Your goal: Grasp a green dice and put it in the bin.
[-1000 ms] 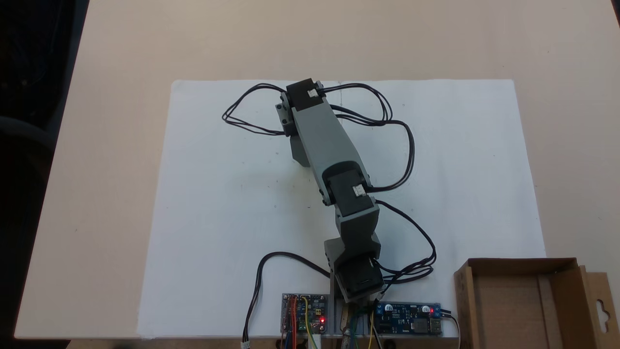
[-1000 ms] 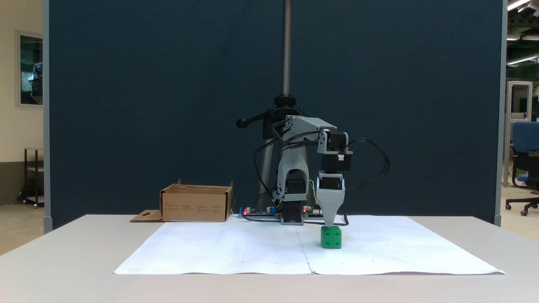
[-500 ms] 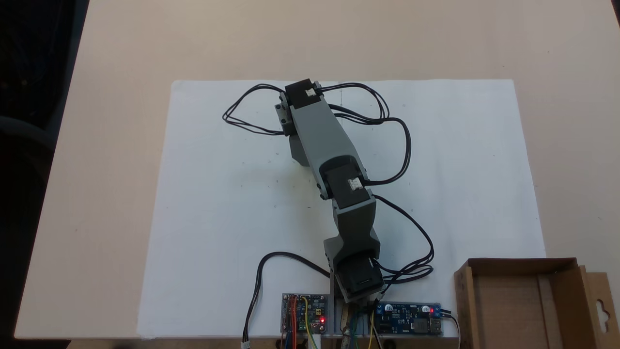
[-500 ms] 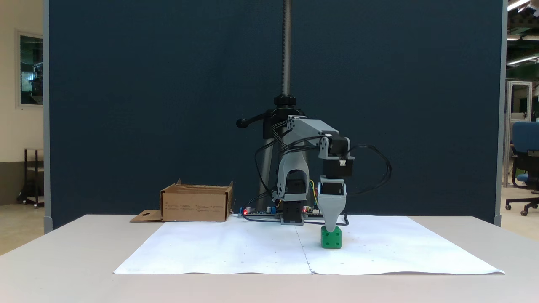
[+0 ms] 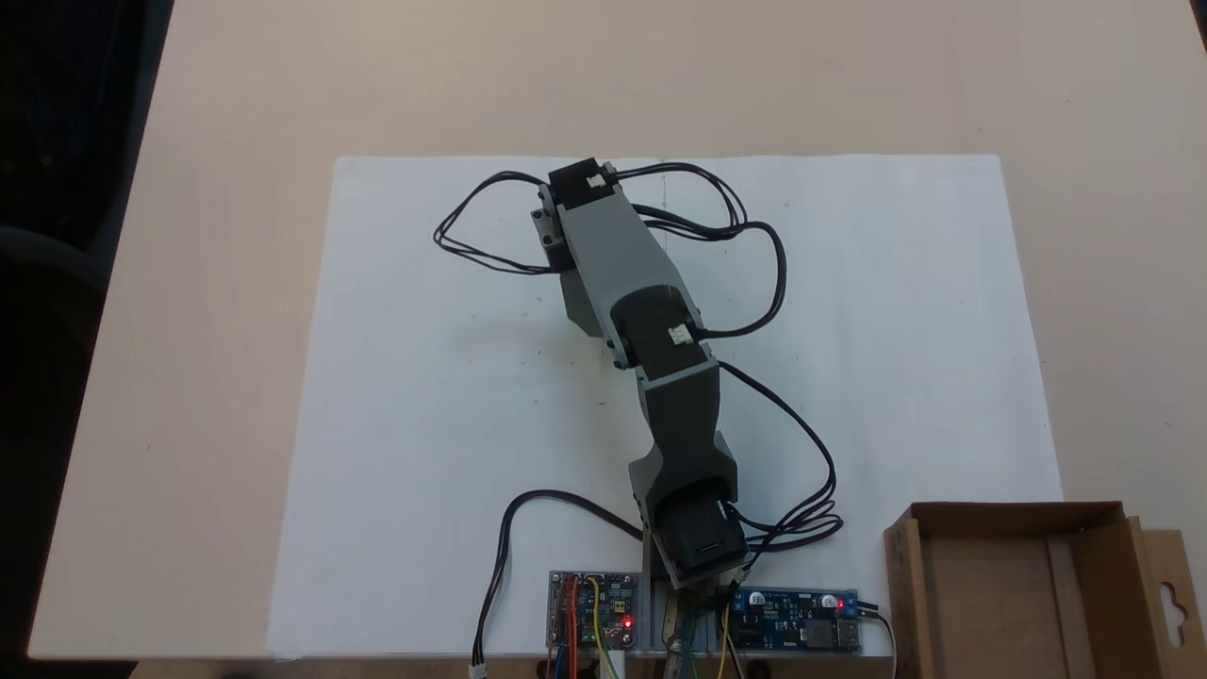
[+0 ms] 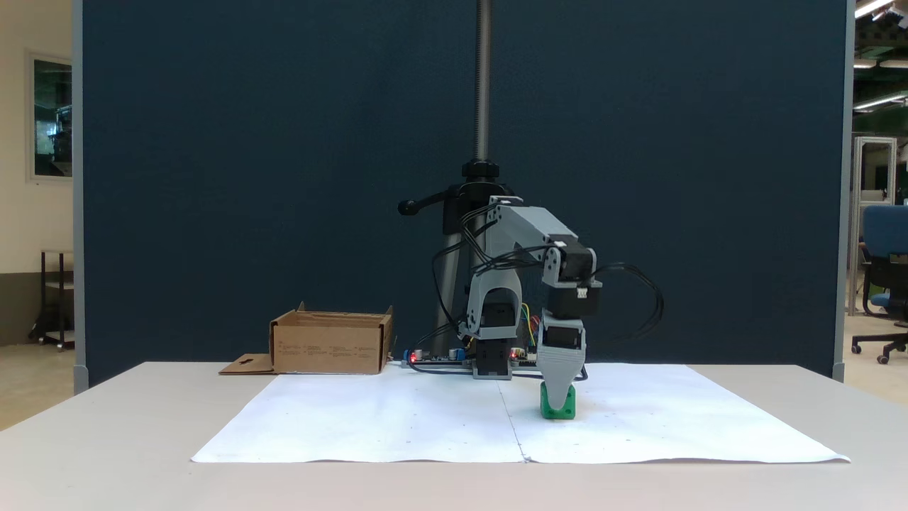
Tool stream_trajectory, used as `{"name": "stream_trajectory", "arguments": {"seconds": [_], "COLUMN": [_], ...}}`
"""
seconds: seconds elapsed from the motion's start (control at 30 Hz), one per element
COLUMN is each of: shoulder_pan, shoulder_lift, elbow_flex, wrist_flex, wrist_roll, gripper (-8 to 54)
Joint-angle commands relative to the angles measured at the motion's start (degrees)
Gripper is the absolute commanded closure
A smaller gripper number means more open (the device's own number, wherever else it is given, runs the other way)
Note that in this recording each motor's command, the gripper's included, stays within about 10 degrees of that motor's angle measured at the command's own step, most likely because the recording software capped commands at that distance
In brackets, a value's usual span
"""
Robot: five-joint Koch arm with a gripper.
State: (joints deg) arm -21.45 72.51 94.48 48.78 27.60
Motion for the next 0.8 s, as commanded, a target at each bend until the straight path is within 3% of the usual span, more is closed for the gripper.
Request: {"name": "stream_trajectory", "arguments": {"seconds": [0.0, 0.63, 0.77], "shoulder_pan": [-1.3, -0.6, 0.1], "shoulder_lift": [1.1, -1.2, -1.6], "elbow_flex": [-1.6, -1.6, -1.6], "wrist_flex": [-1.8, -4.9, -5.6], "wrist_roll": [3.9, 3.9, 3.9], "gripper": [4.0, 7.5, 12.3]}}
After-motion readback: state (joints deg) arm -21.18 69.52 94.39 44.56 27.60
